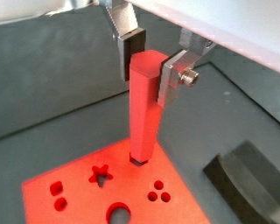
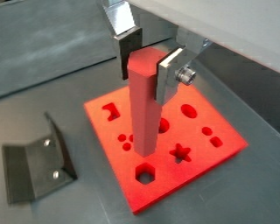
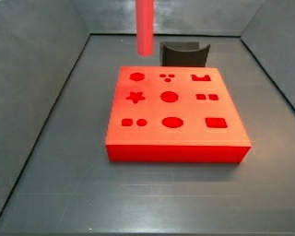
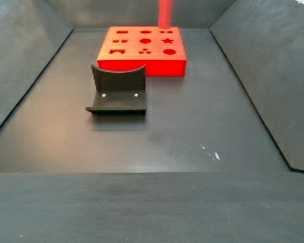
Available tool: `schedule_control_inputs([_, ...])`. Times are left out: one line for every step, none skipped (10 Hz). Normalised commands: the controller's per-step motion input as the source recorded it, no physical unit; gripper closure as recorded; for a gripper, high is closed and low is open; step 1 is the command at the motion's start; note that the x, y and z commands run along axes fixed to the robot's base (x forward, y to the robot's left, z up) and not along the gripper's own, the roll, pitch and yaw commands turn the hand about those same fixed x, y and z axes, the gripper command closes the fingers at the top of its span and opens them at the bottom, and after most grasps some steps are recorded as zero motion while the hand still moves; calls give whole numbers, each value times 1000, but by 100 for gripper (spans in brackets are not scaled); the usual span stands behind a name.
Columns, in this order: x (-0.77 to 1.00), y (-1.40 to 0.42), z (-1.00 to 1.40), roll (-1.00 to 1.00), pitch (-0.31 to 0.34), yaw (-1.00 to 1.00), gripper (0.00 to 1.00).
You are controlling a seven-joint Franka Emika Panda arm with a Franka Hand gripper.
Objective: Insert the hexagon object.
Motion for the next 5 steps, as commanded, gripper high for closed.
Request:
schedule_control_inputs([54, 123, -409, 136, -44, 769, 100])
schedule_control_inputs([0, 237, -449, 139, -4, 689, 100])
schedule_control_inputs([89, 80, -246, 0, -11, 451, 100])
schedule_control_inputs([0, 0, -100, -21, -34, 0, 100])
schedule_control_inputs([-174, 0, -177, 0, -33, -351, 100])
